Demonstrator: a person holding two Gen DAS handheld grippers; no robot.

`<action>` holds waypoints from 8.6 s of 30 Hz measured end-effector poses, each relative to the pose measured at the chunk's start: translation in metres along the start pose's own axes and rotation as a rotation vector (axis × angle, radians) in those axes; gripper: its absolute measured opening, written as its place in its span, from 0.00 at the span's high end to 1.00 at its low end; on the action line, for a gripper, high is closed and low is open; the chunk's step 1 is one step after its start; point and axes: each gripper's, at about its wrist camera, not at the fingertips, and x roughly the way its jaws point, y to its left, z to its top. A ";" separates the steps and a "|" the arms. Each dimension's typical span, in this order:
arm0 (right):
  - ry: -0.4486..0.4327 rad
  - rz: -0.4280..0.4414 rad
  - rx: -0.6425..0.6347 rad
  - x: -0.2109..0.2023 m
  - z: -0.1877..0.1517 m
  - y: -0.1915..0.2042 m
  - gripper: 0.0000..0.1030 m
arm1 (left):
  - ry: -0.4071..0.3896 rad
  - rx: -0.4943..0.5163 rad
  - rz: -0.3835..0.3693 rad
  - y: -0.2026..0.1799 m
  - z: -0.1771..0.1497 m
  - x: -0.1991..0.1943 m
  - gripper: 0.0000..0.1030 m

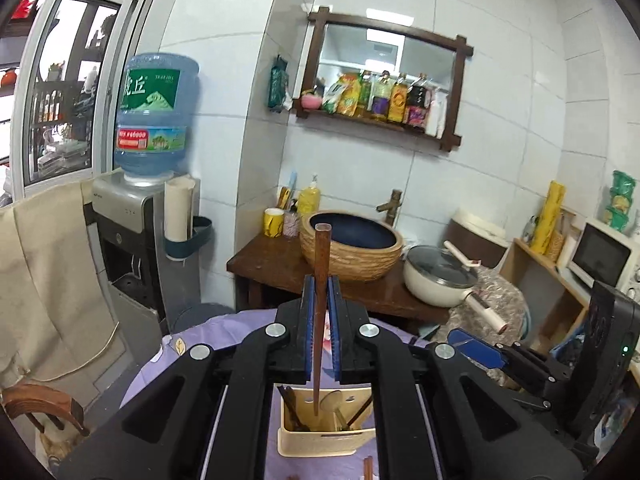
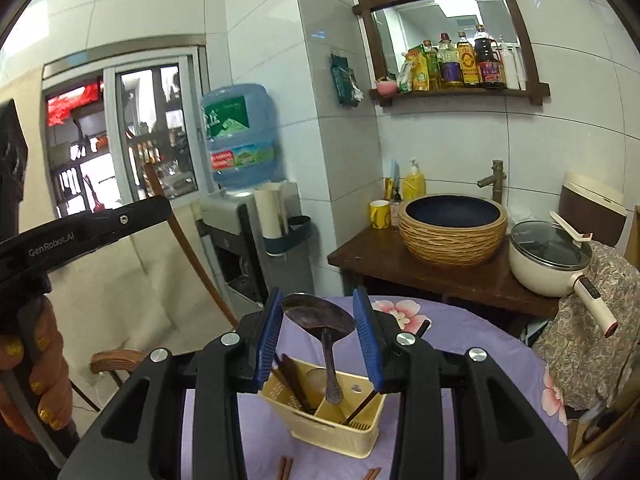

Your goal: Organize utensils

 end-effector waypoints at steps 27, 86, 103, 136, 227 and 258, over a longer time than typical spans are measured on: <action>0.125 -0.067 0.041 0.072 -0.100 -0.019 0.58 | 0.220 -0.054 0.037 0.026 -0.132 0.100 0.95; 0.507 -0.341 0.107 0.058 -0.258 -0.038 0.56 | 0.592 -0.015 0.101 0.036 -0.327 0.069 0.47; 0.487 -0.333 0.105 0.054 -0.262 -0.035 0.53 | 0.591 -0.002 0.150 0.039 -0.327 0.076 0.50; 0.522 -0.302 0.113 0.096 -0.240 -0.039 0.84 | 0.636 -0.047 0.044 0.035 -0.315 0.104 0.80; 0.486 -0.291 0.107 0.088 -0.242 -0.038 0.79 | 0.601 -0.035 0.154 0.044 -0.322 0.080 0.70; 0.467 -0.186 0.287 0.083 -0.243 -0.054 0.93 | 0.592 -0.055 0.077 0.040 -0.311 0.102 0.92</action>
